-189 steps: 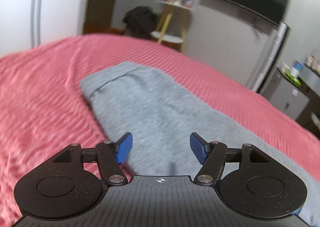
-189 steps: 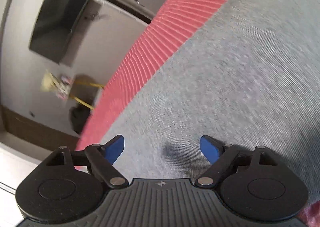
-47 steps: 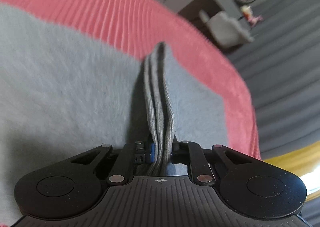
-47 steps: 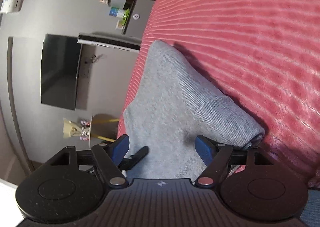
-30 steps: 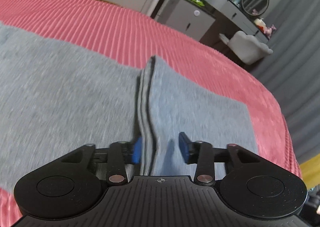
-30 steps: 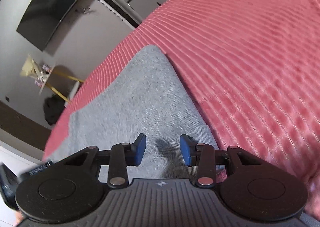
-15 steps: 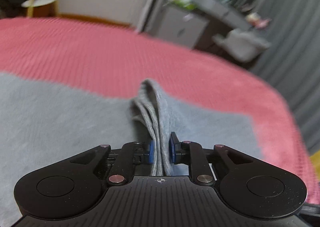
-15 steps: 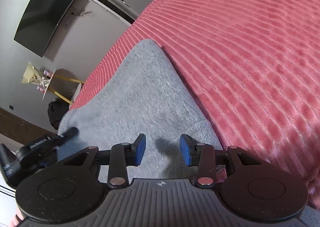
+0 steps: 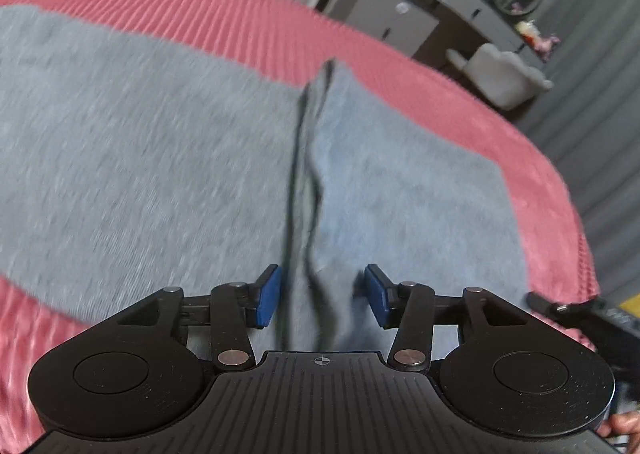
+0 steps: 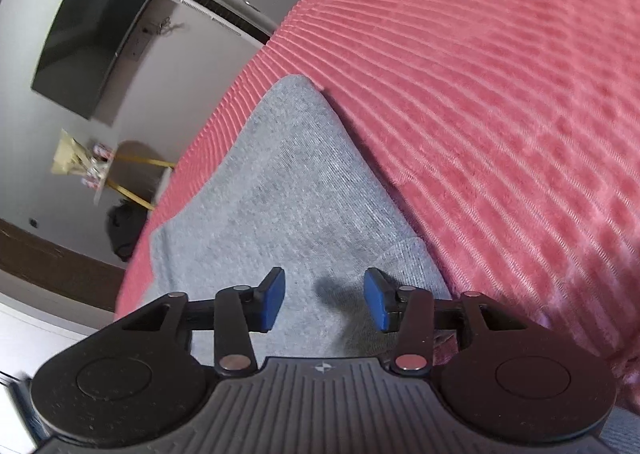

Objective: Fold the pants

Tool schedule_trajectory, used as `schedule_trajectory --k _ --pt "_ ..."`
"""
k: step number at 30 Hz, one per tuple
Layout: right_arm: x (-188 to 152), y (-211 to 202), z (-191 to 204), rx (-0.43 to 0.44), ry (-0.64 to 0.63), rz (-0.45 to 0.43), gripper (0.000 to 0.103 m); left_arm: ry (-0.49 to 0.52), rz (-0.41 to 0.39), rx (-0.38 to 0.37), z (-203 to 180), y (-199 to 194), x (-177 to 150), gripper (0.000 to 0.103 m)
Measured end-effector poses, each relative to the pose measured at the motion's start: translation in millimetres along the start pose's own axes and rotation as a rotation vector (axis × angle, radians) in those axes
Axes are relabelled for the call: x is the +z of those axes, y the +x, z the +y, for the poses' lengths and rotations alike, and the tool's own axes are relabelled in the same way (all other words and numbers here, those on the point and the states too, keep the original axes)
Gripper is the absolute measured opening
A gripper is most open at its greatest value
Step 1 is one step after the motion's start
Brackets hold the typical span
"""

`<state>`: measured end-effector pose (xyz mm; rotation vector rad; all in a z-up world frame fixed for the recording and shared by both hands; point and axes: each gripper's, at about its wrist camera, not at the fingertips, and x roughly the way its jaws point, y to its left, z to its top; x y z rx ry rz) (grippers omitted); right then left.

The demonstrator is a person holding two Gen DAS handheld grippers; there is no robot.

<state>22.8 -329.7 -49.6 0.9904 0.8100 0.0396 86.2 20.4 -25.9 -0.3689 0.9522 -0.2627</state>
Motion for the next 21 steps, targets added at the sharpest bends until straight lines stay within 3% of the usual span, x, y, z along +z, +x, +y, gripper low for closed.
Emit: schedule_trajectory --k 4,6,7,14,21 --pt "0 -14 -15 0.051 0.122 -0.003 0.053 0.008 0.001 -0.009 0 5 4 0.052" --pt "-5 -27 -20 0.081 0.179 -0.003 0.074 -0.017 -0.004 -0.024 4 8 4 0.052" --pt "-8 -32 -22 0.103 0.222 0.009 0.079 -0.026 -0.005 -0.03 7 8 4 0.052" --pt "-10 -26 -10 -0.078 0.2 0.104 0.084 -0.064 -0.008 -0.032 12 3 -3 0.052" --pt "-15 -8 -20 0.087 0.333 0.017 0.084 -0.061 -0.004 -0.032 9 7 -1 0.052"
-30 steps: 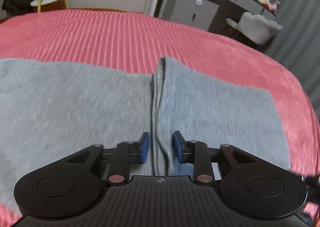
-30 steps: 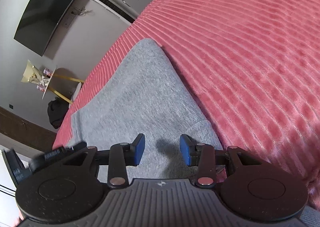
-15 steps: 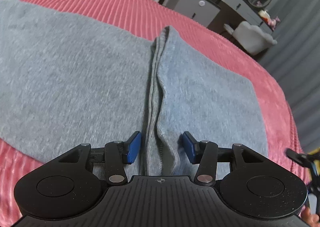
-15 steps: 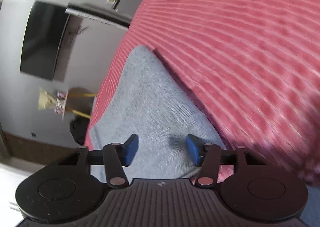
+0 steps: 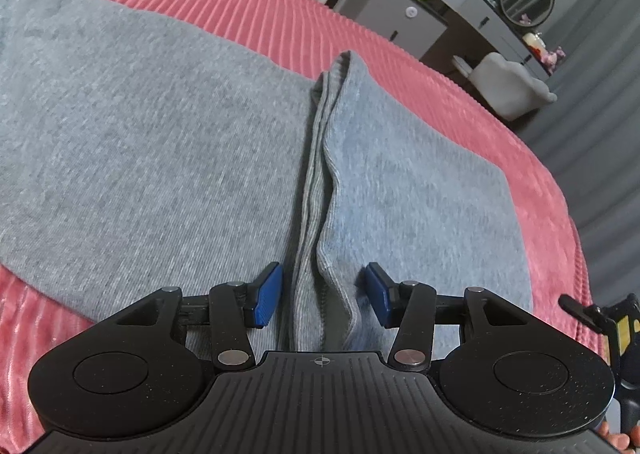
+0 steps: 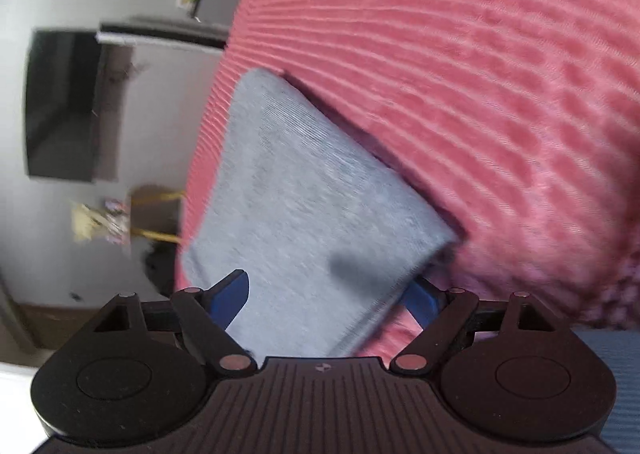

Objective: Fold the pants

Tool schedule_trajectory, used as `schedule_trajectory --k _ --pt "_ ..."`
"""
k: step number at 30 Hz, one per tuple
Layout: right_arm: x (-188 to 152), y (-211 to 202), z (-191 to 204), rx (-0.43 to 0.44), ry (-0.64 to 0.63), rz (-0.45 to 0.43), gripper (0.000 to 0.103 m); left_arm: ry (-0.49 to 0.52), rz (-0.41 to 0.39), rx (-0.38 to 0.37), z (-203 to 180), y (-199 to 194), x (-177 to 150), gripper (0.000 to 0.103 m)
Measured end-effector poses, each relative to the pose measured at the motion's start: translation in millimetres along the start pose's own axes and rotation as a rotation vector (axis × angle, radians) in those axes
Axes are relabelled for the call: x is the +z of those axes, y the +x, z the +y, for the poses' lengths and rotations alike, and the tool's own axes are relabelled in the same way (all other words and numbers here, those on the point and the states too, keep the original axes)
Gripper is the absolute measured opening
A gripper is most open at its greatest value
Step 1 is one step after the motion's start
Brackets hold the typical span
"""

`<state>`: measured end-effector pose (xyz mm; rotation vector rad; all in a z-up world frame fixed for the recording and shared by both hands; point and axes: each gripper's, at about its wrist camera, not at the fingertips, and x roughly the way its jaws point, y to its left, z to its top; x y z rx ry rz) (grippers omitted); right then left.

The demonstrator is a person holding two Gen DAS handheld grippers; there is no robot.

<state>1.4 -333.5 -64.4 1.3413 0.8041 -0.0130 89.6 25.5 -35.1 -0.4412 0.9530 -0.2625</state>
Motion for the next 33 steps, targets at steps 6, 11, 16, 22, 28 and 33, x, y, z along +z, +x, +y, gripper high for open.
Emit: schedule_trajectory --k 6,11,16,22,28,33 --pt "-1 -13 -18 -0.003 0.117 -0.178 0.079 0.026 -0.001 0.01 -3 2 0 0.053" --pt "-4 -21 -27 -0.021 0.148 -0.225 0.069 0.048 -0.004 0.02 -6 1 -1 0.053" --pt "-3 -23 -31 -0.036 0.155 -0.223 0.062 0.05 -0.004 0.024 -6 1 -1 0.053" --pt "-3 -27 -41 -0.021 0.187 -0.207 0.057 0.065 -0.008 0.038 -7 0 -2 0.055" --pt "-5 -40 -40 -0.024 0.188 -0.19 0.056 0.055 -0.014 0.069 -5 -7 0 0.056" --pt "-7 -66 -24 -0.127 0.1 -0.245 0.069 0.099 -0.144 0.129 -12 -30 -2 0.054"
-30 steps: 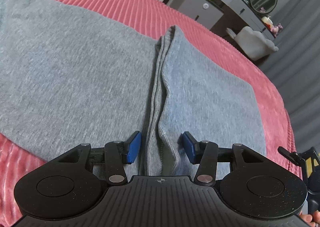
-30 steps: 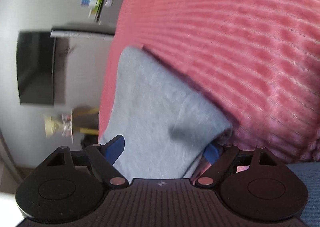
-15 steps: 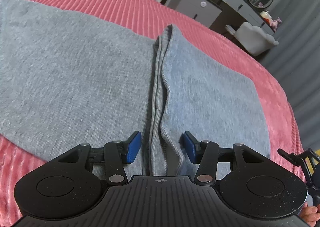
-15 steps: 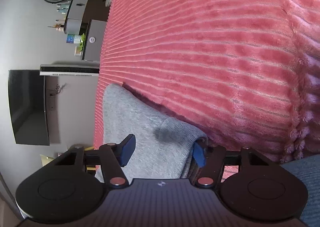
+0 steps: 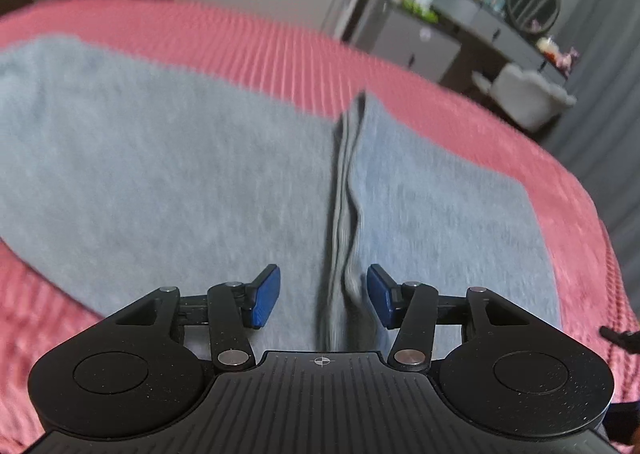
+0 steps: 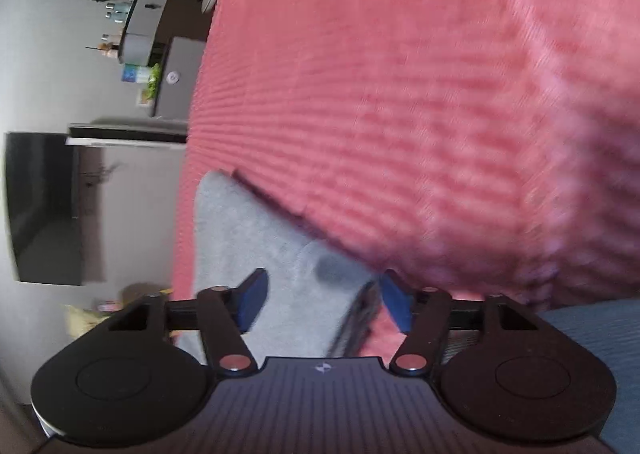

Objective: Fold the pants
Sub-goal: 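Open both grippers and lift them away from the folded sweatpants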

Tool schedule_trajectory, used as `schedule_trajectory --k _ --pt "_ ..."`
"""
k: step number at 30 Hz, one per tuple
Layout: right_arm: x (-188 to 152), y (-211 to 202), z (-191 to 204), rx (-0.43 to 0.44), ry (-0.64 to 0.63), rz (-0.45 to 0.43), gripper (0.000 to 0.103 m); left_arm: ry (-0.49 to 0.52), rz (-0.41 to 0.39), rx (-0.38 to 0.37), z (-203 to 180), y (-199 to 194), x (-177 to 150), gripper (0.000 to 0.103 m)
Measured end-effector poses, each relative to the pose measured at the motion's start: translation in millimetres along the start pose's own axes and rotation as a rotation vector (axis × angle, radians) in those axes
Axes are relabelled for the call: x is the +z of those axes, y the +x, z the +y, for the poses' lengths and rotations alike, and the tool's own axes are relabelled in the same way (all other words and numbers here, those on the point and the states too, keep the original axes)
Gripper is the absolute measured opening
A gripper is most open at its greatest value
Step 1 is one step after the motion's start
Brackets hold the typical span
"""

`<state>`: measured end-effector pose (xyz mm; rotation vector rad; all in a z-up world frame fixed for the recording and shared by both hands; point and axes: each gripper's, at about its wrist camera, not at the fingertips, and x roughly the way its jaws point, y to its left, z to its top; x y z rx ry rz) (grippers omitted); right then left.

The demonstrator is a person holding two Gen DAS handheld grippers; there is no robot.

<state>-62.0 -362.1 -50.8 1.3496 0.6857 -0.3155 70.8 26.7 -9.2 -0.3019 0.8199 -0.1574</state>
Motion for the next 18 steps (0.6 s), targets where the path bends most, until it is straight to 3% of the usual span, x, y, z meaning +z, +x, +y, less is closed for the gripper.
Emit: schedule_trajectory --k 2,5,9,11,14,18 --pt "3 -5 11 0.023 -0.061 -0.01 0.069 0.032 -0.07 0.005 -5 -8 0 0.056" --pt "-3 -1 46 0.037 -0.294 -0.028 0.066 0.099 -0.141 -0.029 -18 -15 -2 0.056" --pt "-34 33 102 -0.042 -0.745 -0.014 0.037 0.2 -0.125 -0.083 -37 -6 -11 0.058" --pt "-50 57 118 -0.096 -0.915 -0.007 0.028 0.247 -0.095 -0.052 -44 4 -16 0.06" --pt "-55 96 131 -0.169 -0.973 0.071 0.024 0.322 -0.069 -0.003 -51 16 -20 0.062" --pt "-50 124 148 -0.2 -1.032 0.004 0.022 0.301 -0.023 0.006 -48 28 -20 0.063"
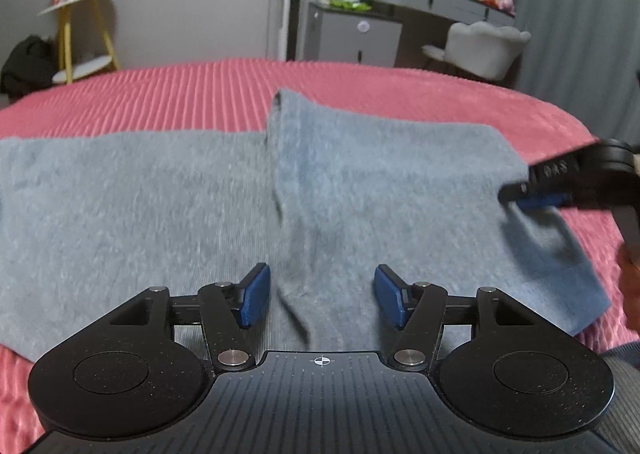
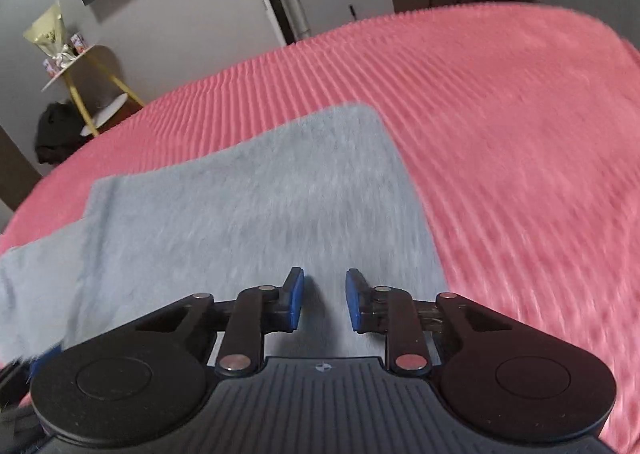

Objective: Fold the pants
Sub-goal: 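Open both grippers and lift them away from the folded sweatpants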

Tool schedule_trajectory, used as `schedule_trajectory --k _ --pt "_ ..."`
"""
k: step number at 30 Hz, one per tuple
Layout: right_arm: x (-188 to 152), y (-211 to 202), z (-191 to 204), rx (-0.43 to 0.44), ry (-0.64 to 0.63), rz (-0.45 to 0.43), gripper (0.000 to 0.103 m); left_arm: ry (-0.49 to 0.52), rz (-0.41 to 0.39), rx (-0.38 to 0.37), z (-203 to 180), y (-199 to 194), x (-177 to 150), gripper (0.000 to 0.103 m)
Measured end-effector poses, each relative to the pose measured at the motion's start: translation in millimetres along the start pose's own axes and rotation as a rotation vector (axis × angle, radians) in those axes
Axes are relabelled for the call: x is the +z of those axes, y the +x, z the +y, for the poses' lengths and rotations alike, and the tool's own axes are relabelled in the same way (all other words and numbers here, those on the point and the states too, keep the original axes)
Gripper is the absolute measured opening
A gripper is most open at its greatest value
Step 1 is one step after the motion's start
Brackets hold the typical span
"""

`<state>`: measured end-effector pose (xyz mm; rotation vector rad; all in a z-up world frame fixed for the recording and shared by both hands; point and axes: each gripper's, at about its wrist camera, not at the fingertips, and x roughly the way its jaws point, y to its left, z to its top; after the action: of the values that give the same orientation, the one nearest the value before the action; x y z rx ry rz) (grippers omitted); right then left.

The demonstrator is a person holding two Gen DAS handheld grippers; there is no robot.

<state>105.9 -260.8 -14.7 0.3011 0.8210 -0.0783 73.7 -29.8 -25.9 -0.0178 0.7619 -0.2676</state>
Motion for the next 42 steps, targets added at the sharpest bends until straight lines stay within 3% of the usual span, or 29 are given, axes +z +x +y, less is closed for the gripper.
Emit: schedule_trajectory --k 8,12,16,19,21,25,27,29,33,38,42 --pt "42 46 21 -0.105 -0.137 -0.089 0.019 -0.017 0.014 -0.006 9 9 -3 0.072" --pt "55 60 13 -0.072 -0.087 -0.116 0.019 -0.003 0.01 -0.005 8 9 -3 0.073" --pt "44 53 14 -0.035 -0.088 -0.087 0.023 -0.019 0.004 -0.008 10 7 -1 0.073" --pt "25 32 21 0.007 -0.155 -0.025 0.032 -0.043 -0.019 -0.006 14 2 1 0.071" --pt "12 17 22 0.016 -0.175 0.011 0.05 -0.068 -0.055 -0.003 18 -4 3 0.071" --pt "-14 -6 17 0.033 -0.187 0.054 0.059 -0.135 -0.113 -0.02 27 -16 6 0.071" --pt "-17 -13 8 0.06 -0.113 0.055 0.078 -0.146 -0.123 -0.015 29 -18 6 0.071" --pt "-19 -16 2 0.074 -0.056 0.048 0.089 -0.129 -0.127 0.001 28 -19 6 0.068" --pt "-20 -9 7 0.067 -0.081 0.081 0.099 -0.074 -0.175 -0.001 20 -28 5 0.067" --pt "-22 3 25 0.008 -0.17 0.132 0.099 -0.004 -0.273 -0.082 8 -46 1 0.07" --pt "-24 3 29 -0.01 -0.202 0.145 0.099 0.043 -0.204 -0.124 -1 -33 -1 0.07"
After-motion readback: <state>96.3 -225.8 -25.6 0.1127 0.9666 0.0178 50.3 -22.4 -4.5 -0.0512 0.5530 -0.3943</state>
